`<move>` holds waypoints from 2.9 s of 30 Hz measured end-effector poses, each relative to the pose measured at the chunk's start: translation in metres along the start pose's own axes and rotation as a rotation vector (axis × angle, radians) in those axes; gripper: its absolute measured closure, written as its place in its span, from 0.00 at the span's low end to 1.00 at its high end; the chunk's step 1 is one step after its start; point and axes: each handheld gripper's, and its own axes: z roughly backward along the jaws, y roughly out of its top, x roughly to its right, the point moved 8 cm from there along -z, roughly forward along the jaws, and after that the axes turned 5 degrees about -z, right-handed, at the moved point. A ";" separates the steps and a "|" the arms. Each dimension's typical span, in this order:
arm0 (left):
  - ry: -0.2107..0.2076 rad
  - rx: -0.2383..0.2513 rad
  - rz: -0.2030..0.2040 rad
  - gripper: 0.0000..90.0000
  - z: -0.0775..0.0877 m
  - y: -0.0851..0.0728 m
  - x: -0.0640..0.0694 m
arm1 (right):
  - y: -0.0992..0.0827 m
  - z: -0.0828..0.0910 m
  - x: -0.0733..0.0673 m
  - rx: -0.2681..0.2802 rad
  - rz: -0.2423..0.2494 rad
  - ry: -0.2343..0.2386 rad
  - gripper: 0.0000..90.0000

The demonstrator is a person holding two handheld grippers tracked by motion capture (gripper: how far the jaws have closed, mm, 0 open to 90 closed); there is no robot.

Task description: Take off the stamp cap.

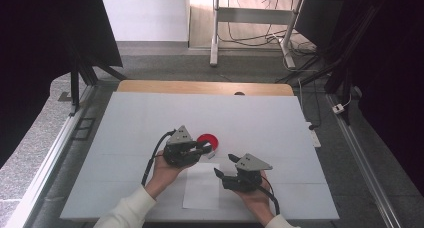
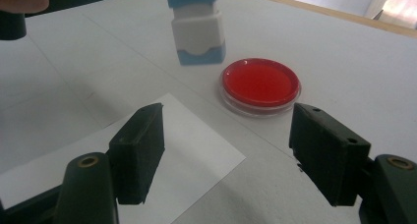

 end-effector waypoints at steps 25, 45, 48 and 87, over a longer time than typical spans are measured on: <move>-0.012 0.007 0.012 0.83 0.002 0.001 0.000 | 0.006 -0.022 -0.021 -0.023 0.053 -0.033 0.34; -0.028 0.002 0.011 0.83 0.002 -0.001 0.002 | 0.010 -0.036 -0.018 -0.023 0.059 -0.077 0.41; -0.027 -0.001 0.016 0.83 0.001 -0.001 0.001 | 0.011 -0.037 -0.017 -0.021 0.052 -0.077 0.41; -0.025 -0.006 0.025 0.83 -0.003 -0.005 0.001 | 0.012 -0.036 -0.016 -0.009 0.103 -0.137 0.70</move>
